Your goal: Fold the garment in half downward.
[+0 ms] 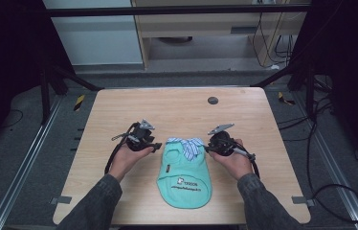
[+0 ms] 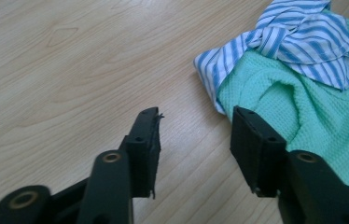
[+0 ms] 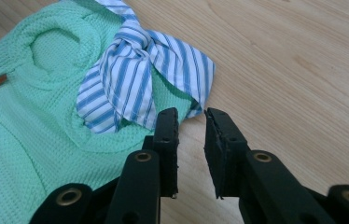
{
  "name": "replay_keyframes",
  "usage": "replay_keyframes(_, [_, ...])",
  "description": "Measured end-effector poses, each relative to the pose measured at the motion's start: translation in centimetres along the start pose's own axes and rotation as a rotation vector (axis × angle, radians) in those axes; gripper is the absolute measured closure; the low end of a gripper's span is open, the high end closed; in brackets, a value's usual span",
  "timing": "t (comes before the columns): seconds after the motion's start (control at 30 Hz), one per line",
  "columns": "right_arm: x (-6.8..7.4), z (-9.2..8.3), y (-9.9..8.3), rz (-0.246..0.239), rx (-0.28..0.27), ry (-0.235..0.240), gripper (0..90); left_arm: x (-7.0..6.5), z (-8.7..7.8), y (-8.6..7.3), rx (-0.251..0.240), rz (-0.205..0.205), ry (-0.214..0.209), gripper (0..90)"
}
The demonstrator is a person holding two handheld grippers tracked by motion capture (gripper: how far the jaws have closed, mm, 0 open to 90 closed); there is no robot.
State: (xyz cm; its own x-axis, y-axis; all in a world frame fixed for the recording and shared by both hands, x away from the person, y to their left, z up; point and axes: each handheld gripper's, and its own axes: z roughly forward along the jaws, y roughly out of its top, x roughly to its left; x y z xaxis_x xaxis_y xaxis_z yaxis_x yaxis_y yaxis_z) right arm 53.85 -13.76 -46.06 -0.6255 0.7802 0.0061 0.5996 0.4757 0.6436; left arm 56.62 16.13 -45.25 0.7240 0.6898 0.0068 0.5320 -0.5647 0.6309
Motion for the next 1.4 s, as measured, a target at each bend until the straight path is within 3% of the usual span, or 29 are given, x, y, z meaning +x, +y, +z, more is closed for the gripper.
replay_keyframes(0.23, [-0.4, 0.5, 1.0, 0.039, 0.031, 0.012, 75.3, -0.5, 0.7, 1.2, 0.044, 0.005, 0.007, 63.3])
replay_keyframes(0.3, [-0.5, 0.8, 1.2, 0.054, 0.030, 0.012, 74.9, -0.6, 0.9, 1.5, 0.044, -0.010, 0.002, 63.8])
replay_keyframes(0.57, [-0.7, 2.3, 2.0, 0.092, 0.009, 0.002, 72.6, -0.8, 2.0, 2.0, -0.025, -0.057, 0.034, 57.9])
replay_keyframes(1.03, [-0.2, 4.2, 2.2, 0.092, 0.013, -0.010, 65.7, -1.5, 4.3, 1.3, 0.002, -0.066, 0.026, 57.6])
replay_keyframes(1.4, [-0.1, 4.9, 1.7, 0.097, 0.034, -0.004, 63.5, -1.6, 4.8, 0.7, 0.011, -0.062, 0.030, 58.4])
